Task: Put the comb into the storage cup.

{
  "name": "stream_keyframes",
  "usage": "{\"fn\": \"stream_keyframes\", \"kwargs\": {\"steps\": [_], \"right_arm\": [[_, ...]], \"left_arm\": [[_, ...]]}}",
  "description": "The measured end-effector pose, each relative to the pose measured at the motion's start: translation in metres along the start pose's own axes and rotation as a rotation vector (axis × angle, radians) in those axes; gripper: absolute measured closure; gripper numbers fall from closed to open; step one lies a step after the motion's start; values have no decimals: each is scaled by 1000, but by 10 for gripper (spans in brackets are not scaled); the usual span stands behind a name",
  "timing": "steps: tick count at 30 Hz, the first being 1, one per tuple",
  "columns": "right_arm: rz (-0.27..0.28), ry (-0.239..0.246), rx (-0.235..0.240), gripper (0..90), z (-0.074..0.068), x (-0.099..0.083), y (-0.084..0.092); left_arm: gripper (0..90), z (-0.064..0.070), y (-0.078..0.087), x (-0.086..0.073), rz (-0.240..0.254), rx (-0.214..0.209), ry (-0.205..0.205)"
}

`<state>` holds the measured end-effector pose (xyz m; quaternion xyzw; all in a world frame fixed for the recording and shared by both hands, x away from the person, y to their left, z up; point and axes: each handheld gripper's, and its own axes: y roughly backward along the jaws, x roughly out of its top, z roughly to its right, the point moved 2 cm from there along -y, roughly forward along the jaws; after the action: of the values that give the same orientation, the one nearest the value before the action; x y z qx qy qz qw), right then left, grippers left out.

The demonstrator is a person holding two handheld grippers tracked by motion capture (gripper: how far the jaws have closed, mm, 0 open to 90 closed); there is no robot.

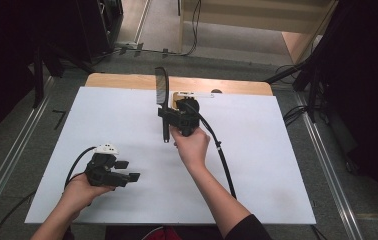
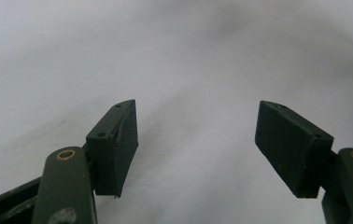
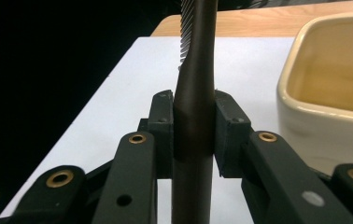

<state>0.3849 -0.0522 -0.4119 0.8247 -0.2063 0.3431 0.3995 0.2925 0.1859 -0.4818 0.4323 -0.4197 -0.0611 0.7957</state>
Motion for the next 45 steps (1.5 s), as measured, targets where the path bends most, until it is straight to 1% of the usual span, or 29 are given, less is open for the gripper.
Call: {"fn": "stream_keyframes", "kwargs": {"steps": [3, 8, 9, 10, 16, 21, 24, 33, 42, 45], "right_arm": [[11, -4, 1, 703, 0, 2, 1], [33, 7, -6, 703, -1, 11, 3], [37, 10, -8, 703, -2, 12, 3], [36, 10, -9, 703, -2, 14, 3], [52, 26, -21, 703, -2, 22, 5], [64, 27, -27, 703, -2, 28, 7], [71, 20, -30, 703, 1, 32, 9], [92, 27, -48, 703, 7, 42, 14], [103, 12, -67, 703, 18, 50, 16], [105, 9, -69, 703, 20, 52, 17]], "left_arm": [[314, -1, 3, -1, 7, 2, 14], [314, -2, 1, -5, -10, 3, 22], [314, -2, 1, -5, -8, 0, 22], [314, -1, 2, -5, -4, -14, 24], [312, -2, 1, -6, -9, -17, 13], [313, -2, 2, -6, -5, -18, 13], [313, -2, 2, -6, -5, -19, 12], [313, -3, 3, -6, -6, -22, 8], [313, -4, 3, -5, 0, -21, 12], [313, -4, 3, -4, 6, -22, 15]]}}
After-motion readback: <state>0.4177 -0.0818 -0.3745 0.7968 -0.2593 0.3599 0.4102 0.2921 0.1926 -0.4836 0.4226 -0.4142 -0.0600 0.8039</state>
